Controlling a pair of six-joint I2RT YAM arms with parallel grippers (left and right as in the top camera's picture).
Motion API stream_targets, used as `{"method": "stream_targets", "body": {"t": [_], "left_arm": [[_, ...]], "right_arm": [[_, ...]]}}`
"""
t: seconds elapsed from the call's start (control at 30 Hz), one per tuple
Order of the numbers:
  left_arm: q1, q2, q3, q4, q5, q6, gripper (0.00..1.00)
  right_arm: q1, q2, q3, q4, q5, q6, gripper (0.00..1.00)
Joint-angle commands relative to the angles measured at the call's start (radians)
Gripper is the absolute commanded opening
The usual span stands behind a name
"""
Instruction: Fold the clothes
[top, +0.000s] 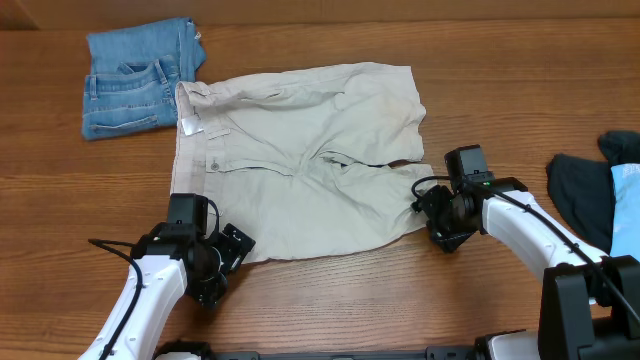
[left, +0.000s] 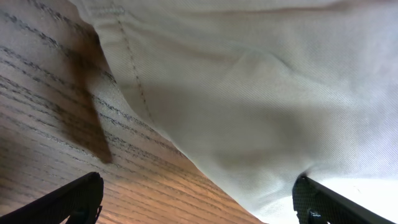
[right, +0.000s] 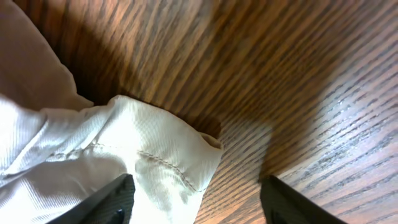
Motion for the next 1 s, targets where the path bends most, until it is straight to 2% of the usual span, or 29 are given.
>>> {"method": "stream_targets", "body": {"t": [0.0, 0.27, 0.37, 0.47, 0.5, 0.53, 0.57, 0.6, 0.67, 0.7, 0.87, 0.97], "left_arm": [[-0.003, 0.005, -0.005, 0.003, 0.006, -0.01, 1.0], [-0.003, 0.005, -0.005, 0.003, 0.006, -0.01, 1.0], [-0.003, 0.005, -0.005, 0.003, 0.013, -0.01, 1.0], [-0.003, 0.005, -0.005, 0.003, 0.018, -0.01, 0.98], [-0.003, 0.005, -0.005, 0.003, 0.021, -0.01, 0.93], [-0.003, 0.005, -0.005, 0.003, 0.021, -0.006, 0.85], [-0.003, 0.005, -0.005, 0.003, 0.03, 0.001, 0.71], [-0.003, 0.005, -0.005, 0.007, 0.052, 0.046, 0.44], [-0.003, 0.005, -0.002, -0.005, 0.063, 0.1, 0.09], [-0.003, 0.005, 0.003, -0.027, 0.064, 0.106, 0.04], [-0.003, 0.003, 0.085, -0.141, 0.057, 0.211, 0.04], [-0.003, 0.003, 0.166, -0.21, -0.019, 0.22, 0.04]], "right_arm": [[0.0, 0.004, -0.007, 0.005, 0.021, 0.004, 0.63], [0.0, 0.004, -0.061, 0.07, 0.018, 0.008, 0.63], [0.0, 0.004, -0.061, 0.072, 0.024, 0.007, 0.39], [0.0, 0.004, -0.06, 0.058, 0.074, 0.004, 0.33], [0.0, 0.004, -0.058, 0.054, 0.078, 0.003, 0.26], [0.0, 0.004, -0.058, 0.054, 0.078, 0.003, 0.17], [0.0, 0.004, -0.058, 0.054, 0.078, 0.001, 0.11], [0.0, 0.004, -0.056, 0.053, 0.081, 0.0, 0.04], [0.0, 0.004, -0.052, 0.053, 0.089, 0.0, 0.04], [0.0, 0.004, -0.044, 0.047, 0.094, 0.0, 0.04], [0.0, -0.023, 0.034, -0.078, 0.19, 0.002, 0.04], [0.0, -0.118, 0.06, -0.156, 0.211, 0.005, 0.04]]}}
